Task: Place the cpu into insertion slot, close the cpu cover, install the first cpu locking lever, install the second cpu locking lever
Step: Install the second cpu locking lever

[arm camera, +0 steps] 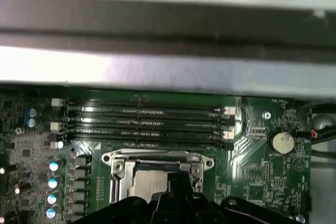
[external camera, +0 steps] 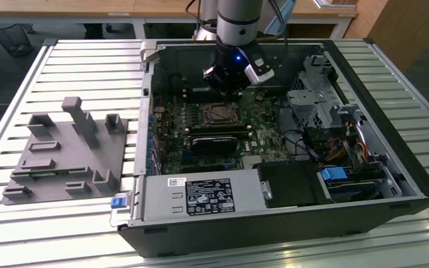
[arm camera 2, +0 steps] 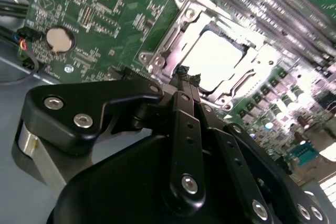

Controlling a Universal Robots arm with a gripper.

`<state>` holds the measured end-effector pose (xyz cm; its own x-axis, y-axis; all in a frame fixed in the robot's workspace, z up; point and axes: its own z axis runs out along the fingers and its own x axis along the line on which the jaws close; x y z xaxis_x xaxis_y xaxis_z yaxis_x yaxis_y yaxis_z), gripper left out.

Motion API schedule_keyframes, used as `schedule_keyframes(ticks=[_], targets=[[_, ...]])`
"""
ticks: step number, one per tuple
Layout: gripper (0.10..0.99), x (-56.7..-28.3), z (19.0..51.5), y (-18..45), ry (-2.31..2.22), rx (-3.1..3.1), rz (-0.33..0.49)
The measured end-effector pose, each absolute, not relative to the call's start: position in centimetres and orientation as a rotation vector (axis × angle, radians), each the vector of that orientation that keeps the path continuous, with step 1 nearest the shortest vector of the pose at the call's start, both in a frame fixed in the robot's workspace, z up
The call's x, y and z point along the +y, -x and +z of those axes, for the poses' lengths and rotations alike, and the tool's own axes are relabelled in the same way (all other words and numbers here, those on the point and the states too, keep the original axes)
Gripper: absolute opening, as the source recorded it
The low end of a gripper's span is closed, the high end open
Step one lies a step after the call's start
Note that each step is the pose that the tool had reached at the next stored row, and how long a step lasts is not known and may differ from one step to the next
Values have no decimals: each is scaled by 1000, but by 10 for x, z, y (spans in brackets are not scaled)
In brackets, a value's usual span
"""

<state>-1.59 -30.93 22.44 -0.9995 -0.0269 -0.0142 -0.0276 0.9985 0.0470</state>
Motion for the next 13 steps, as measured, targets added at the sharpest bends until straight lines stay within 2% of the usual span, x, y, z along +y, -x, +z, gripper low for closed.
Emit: schedule_keyframes(ticks=[13], targets=[[122, -323, 230, 16, 26, 3127, 74]])
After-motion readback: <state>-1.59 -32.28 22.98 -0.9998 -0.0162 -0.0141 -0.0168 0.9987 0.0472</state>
